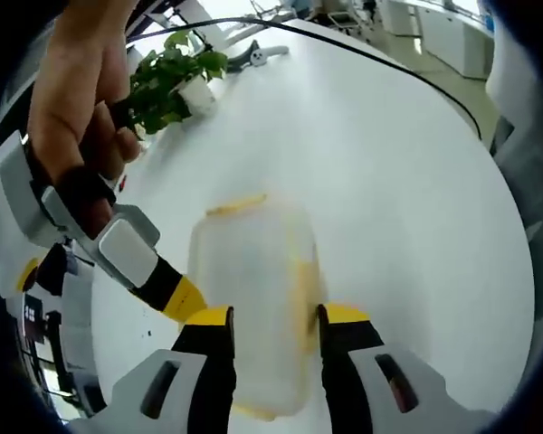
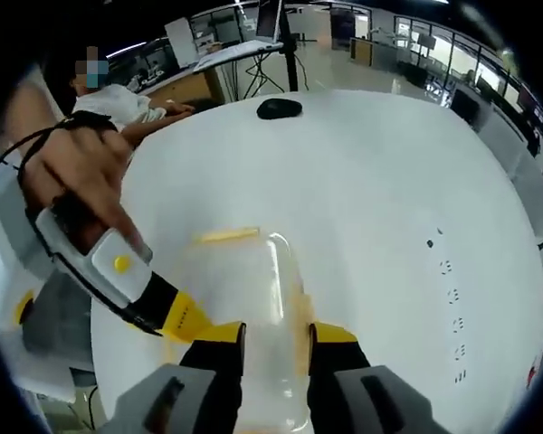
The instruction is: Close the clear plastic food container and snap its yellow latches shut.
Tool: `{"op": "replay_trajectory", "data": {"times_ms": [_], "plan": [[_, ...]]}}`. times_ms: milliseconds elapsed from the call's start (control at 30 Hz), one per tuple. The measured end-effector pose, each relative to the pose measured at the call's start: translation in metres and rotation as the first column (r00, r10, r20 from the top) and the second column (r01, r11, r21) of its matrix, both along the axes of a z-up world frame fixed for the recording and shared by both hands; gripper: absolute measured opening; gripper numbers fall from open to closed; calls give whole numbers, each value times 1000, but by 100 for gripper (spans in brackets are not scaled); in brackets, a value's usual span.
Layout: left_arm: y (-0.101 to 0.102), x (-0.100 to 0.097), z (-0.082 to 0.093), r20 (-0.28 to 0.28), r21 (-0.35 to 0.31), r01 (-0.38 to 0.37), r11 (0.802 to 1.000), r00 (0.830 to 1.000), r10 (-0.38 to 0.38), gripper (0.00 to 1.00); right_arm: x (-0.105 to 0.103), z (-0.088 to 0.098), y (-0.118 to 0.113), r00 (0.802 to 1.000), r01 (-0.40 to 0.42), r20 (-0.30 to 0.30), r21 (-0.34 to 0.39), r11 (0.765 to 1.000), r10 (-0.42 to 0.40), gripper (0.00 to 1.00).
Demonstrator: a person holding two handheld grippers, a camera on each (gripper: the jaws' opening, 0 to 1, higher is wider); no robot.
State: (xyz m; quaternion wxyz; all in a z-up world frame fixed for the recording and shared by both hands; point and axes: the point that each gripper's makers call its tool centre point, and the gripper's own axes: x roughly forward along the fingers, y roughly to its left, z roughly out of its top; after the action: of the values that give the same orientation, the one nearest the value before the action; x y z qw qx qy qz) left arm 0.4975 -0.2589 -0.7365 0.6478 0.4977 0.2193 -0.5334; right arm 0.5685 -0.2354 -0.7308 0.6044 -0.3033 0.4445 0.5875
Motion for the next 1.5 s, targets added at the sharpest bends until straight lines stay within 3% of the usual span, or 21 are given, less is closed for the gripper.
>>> {"op": "replay_trajectory", "data": {"times_ms": [233, 400, 433, 500, 667, 867, 1400, 1467, 1500], "plan": [[0, 1, -1, 2, 20, -6, 1000, 1000, 6, 32, -1, -1, 0, 1000, -24, -21, -31, 999, 23, 23], [0, 3, -1, 38, 51, 7, 999, 999, -9, 28, -1, -1, 0, 999, -24, -33, -46, 999, 23, 21], [10, 2, 4, 28, 58, -35, 998, 999, 33, 29, -1, -2, -1, 999, -9, -39, -53, 999, 7, 20], [8, 5, 11, 16, 38, -4, 999, 1000, 3, 29, 1, -2, -1, 1000, -3, -29, -54, 999, 2, 18], [2, 5, 0, 9, 28, -2, 1000, 1000, 1, 28, 5, -2, -1, 998, 13, -58, -39, 999, -15, 13], [1, 5, 0, 8, 22, -2, 1000, 1000, 2, 28, 3, -2, 2, 998, -36, -55, -68, 997, 32, 14], [2, 5, 0, 4, 9, -5, 1000, 1000, 5, 27, 3, -4, 1, 991, -46, -129, -94, 994, 34, 16], [2, 6, 0, -4, 6, -10, 1000, 1000, 10, 27, -4, -8, -11, 982, -118, -162, -146, 982, 93, 19], [2, 6, 0, -6, 4, -16, 1000, 1000, 16, 27, -3, -12, -5, 986, -68, -160, -129, 989, 47, 22]]}}
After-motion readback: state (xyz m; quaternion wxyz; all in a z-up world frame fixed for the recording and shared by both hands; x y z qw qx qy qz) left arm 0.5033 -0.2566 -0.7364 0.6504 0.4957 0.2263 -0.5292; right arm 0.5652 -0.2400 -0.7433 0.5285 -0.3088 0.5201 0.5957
